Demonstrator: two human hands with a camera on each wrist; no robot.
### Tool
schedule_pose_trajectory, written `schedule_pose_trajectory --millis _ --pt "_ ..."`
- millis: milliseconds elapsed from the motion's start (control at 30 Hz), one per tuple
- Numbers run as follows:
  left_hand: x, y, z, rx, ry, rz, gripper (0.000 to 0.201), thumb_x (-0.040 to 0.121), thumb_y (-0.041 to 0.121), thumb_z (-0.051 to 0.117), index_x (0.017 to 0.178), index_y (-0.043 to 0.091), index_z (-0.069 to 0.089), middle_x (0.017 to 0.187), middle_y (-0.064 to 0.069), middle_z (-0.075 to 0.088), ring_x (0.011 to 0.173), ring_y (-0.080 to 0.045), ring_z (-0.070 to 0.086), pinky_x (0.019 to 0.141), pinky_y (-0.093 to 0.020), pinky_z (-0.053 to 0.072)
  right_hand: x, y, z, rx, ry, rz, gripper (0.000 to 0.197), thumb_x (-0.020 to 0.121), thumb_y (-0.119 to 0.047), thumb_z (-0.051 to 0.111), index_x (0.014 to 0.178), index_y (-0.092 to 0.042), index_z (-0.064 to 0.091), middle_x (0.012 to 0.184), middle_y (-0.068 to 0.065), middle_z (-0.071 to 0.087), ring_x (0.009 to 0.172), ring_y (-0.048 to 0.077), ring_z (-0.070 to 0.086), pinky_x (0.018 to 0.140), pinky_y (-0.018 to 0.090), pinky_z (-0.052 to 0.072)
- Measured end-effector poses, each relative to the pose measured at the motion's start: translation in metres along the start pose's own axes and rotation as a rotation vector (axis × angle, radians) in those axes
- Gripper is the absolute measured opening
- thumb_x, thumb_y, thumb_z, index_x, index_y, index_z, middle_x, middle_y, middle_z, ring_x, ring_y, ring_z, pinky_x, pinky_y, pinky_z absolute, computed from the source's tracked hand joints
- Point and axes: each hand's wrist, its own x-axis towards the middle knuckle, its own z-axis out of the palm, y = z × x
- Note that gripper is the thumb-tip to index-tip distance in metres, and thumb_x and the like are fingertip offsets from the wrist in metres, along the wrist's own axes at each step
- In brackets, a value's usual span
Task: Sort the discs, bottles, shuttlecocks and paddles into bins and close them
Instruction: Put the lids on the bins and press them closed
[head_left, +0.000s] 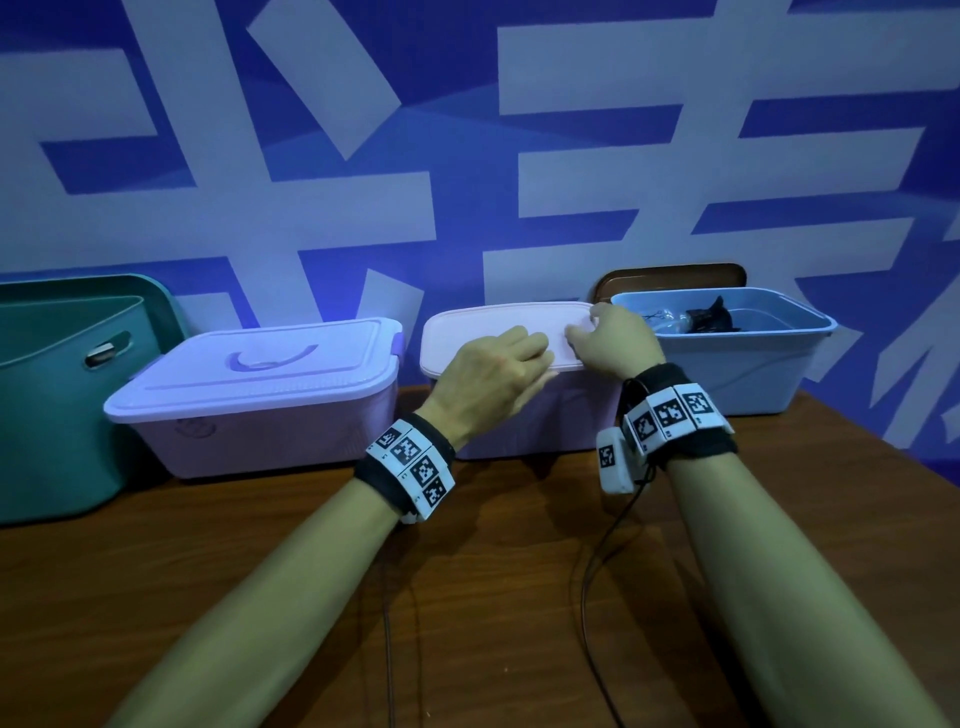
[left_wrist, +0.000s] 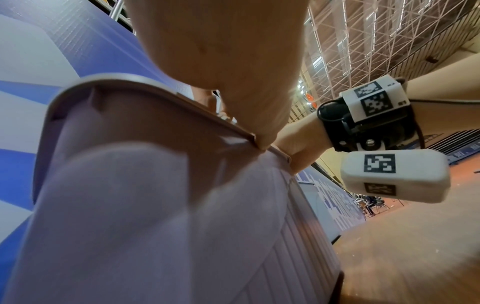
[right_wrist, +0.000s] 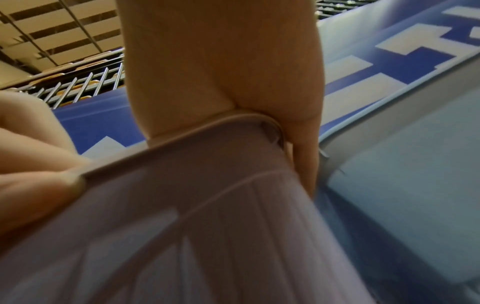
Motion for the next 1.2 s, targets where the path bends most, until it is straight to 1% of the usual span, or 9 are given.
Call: schedule_pose_trajectory --millis 67,167,333,467,667,900,967,1033,1200 --pt "0.001 0.002 0.000 0.004 0.005 0.007 0.019 0.100 0.026 0.056 0.097 0.014 0.070 0.088 -0.002 0.059 0.076 -0.021 0.054 0.052 -0.034 0.041 0.000 0.001 0.000 -0.001 -0.023 -0.004 0.032 0.093 -0.037 0.053 0.100 -0.007 0.059 0.110 0.017 0.064 0.100 0.035 0.057 0.074 0.031 0.035" --pt "0.004 0.008 -0.001 -0.009 0.011 0.011 0.016 0.099 0.022 0.057 0.102 0.015 0.071 0.086 -0.002 0.060 0.076 -0.022 0.053 0.051 -0.035 0.042 0.002 0.004 -0.001 0.037 -0.034 0.025 0.027 0.093 -0.036 0.053 0.096 -0.009 0.053 0.110 0.018 0.064 0.093 0.031 0.054 0.074 0.031 0.034" --pt "0.009 0.007 -0.006 -0.094 -0.031 -0.042 0.019 0.101 0.026 0.056 0.097 0.016 0.072 0.091 0.001 0.061 0.079 -0.020 0.051 0.055 -0.031 0.038 -0.002 0.005 -0.001 0.148 0.054 0.219 0.035 0.093 -0.021 0.049 0.118 0.004 0.055 0.126 0.026 0.059 0.115 0.041 0.056 0.090 0.038 0.044" --pt "0.010 0.006 -0.007 -0.123 -0.059 -0.032 0.018 0.100 0.025 0.056 0.097 0.016 0.071 0.093 0.001 0.061 0.079 -0.021 0.052 0.055 -0.033 0.041 -0.011 0.000 -0.007 -0.023 0.095 0.313 0.041 0.095 -0.030 0.043 0.125 -0.004 0.056 0.131 0.020 0.058 0.118 0.039 0.057 0.094 0.041 0.045" --pt "0.011 0.007 -0.008 -0.113 -0.096 -0.038 0.012 0.097 0.020 0.061 0.098 0.015 0.071 0.092 0.001 0.060 0.077 -0.020 0.050 0.053 -0.033 0.042 -0.019 -0.004 -0.007 -0.125 0.179 0.261 0.041 0.101 -0.034 0.040 0.119 -0.003 0.060 0.125 0.021 0.062 0.114 0.040 0.060 0.090 0.040 0.047" --pt "0.015 0.003 -0.008 -0.237 -0.134 -0.100 0.021 0.099 0.027 0.058 0.093 0.019 0.076 0.092 0.005 0.060 0.079 -0.022 0.050 0.063 -0.040 0.044 -0.005 0.000 -0.003 -0.108 -0.006 0.195 0.034 0.094 -0.012 0.040 0.123 -0.001 0.054 0.133 0.023 0.051 0.117 0.040 0.056 0.096 0.042 0.045" --pt "0.015 0.001 -0.011 -0.304 -0.176 -0.167 0.018 0.098 0.028 0.061 0.097 0.022 0.078 0.094 0.007 0.060 0.082 -0.020 0.051 0.064 -0.039 0.047 -0.001 -0.005 -0.005 -0.159 -0.039 0.176 0.036 0.091 -0.009 0.043 0.125 -0.002 0.054 0.135 0.023 0.049 0.118 0.039 0.056 0.098 0.042 0.045" --pt "0.016 -0.002 -0.011 -0.385 -0.226 -0.223 0.017 0.097 0.031 0.063 0.106 0.029 0.078 0.098 0.010 0.059 0.088 -0.016 0.051 0.067 -0.036 0.048 0.002 -0.013 -0.009 -0.276 -0.102 0.141 0.037 0.089 -0.009 0.048 0.124 -0.003 0.058 0.132 0.019 0.057 0.118 0.036 0.059 0.096 0.040 0.048" --pt "0.012 -0.008 -0.013 -0.407 -0.318 -0.241 0.027 0.097 0.030 0.063 0.121 0.036 0.073 0.110 0.013 0.059 0.097 -0.015 0.052 0.074 -0.039 0.052 0.012 -0.021 -0.021 -0.575 -0.137 0.028 0.034 0.094 -0.010 0.050 0.125 -0.007 0.062 0.130 0.013 0.062 0.120 0.032 0.060 0.092 0.040 0.050"
